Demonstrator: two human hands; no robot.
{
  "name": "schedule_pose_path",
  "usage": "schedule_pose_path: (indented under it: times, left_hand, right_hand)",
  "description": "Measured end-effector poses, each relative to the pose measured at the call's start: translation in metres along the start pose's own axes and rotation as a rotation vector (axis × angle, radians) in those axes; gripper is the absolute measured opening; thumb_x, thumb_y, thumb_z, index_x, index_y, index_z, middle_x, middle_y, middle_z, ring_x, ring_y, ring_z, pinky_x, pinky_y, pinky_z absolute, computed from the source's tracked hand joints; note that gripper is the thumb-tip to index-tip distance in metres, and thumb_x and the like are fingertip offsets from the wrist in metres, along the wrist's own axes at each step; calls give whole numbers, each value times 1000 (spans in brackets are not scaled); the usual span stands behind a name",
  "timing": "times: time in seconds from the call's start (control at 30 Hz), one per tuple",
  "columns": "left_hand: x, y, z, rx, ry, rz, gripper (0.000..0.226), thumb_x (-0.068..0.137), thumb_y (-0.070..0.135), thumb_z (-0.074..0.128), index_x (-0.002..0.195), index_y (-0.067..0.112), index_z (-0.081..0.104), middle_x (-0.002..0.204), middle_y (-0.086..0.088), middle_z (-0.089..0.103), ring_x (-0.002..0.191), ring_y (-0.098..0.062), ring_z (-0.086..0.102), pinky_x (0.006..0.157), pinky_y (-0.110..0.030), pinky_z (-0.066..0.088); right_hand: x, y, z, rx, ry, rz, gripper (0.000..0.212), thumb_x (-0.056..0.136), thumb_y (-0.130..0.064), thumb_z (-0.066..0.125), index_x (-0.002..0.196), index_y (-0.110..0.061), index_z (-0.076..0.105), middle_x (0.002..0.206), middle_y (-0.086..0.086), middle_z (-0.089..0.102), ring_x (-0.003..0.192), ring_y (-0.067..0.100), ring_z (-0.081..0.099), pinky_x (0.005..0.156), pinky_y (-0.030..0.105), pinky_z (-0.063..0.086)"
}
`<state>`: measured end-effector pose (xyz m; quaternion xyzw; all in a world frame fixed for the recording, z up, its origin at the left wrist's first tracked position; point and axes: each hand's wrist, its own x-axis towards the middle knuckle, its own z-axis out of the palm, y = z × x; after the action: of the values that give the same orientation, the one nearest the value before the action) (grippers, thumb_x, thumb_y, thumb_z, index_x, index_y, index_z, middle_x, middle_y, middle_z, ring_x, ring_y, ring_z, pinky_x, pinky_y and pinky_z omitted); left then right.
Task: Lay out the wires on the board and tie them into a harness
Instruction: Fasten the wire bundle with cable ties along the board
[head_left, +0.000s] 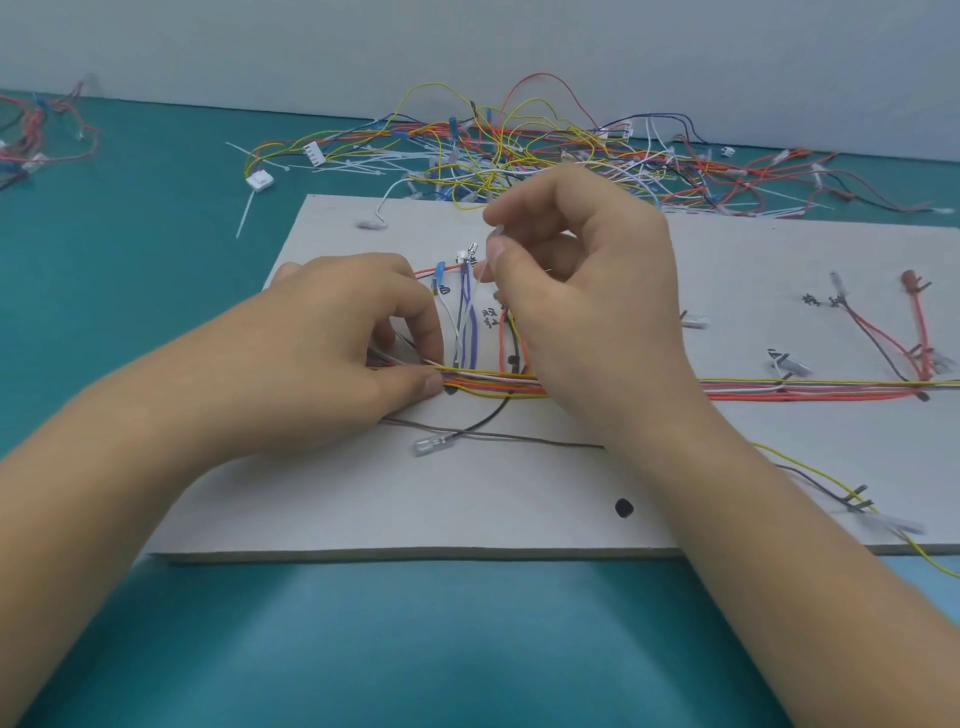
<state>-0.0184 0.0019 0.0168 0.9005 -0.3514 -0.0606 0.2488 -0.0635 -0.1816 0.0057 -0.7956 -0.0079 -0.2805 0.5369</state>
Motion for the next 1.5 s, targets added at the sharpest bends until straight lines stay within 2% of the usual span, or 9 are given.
schedule_pose_path:
  times: [0.23, 0.37, 0.53, 0.63, 0.77, 0.8, 1.0, 1.33, 1.5]
  left_hand:
    - [1, -6, 0, -20, 14, 32, 20, 78, 60, 71, 82, 40, 69, 95, 20, 59, 89, 2, 59, 83, -35, 49]
    - [2, -10, 1, -35, 22, 30, 15, 76, 50, 78, 81, 38, 70, 91, 20, 60, 89, 3, 60, 71, -20, 44]
    - [1, -10, 0, -52, 12, 37, 13, 75, 49, 79, 80, 39, 72, 91, 17, 61, 89, 3, 60, 71, -19, 44]
    - [0, -9, -1, -78, 12, 44, 10, 75, 46, 81, 79, 41, 74, 91, 16, 63, 89, 1, 61, 72, -22, 46]
    - [0, -9, 0, -73, 10, 54, 8, 77, 44, 81, 80, 40, 74, 91, 16, 63, 90, 0, 62, 69, -10, 43]
    - [0, -9, 0, -75, 8, 54, 8, 77, 43, 81, 80, 40, 74, 91, 16, 63, 90, 0, 62, 70, -10, 43]
    - [0, -5, -4, -125, 10, 81, 7, 74, 40, 85, 78, 40, 79, 90, 14, 68, 84, -11, 64, 79, -39, 53]
    - [3, 1, -1, -72, -9, 76, 5, 75, 34, 78, 74, 33, 74, 87, 10, 66, 81, -9, 62, 75, -37, 52]
    - [6, 4, 0, 80, -88, 88, 5, 83, 39, 64, 80, 35, 62, 101, 14, 55, 92, -7, 52, 87, -37, 45]
  right_hand:
    - [0, 3, 2, -66, -32, -24, 14, 88, 0, 64, 93, -11, 70, 78, -2, 68, 70, 13, 65, 62, 18, 44]
    - [-1, 5, 3, -104, -55, -19, 14, 87, -1, 65, 92, -13, 70, 78, -5, 67, 69, 11, 63, 62, 18, 45]
    - [0, 6, 3, -150, -83, -17, 14, 87, -1, 64, 91, -13, 70, 78, -5, 68, 70, 11, 64, 62, 16, 46]
    - [2, 8, 3, -153, -82, 3, 14, 86, -1, 65, 90, -13, 70, 76, -5, 67, 69, 14, 65, 62, 22, 50]
    - [3, 9, 2, -133, -80, 24, 16, 85, 0, 65, 89, -14, 70, 73, -5, 66, 68, 16, 65, 64, 29, 55]
    - [3, 9, 2, -130, -82, 27, 16, 84, 1, 65, 89, -14, 70, 73, -5, 66, 69, 16, 66, 66, 31, 56]
    - [4, 7, 0, -92, -75, 56, 17, 86, 1, 62, 89, -14, 70, 75, -2, 67, 75, 24, 71, 72, 43, 58]
    - [6, 6, 0, -81, -65, 15, 17, 86, 1, 63, 92, -13, 71, 78, -2, 68, 73, 19, 69, 68, 33, 57]
    - [7, 6, 1, -57, -36, 15, 16, 87, 3, 61, 92, -10, 70, 77, -1, 66, 72, 21, 68, 63, 26, 53]
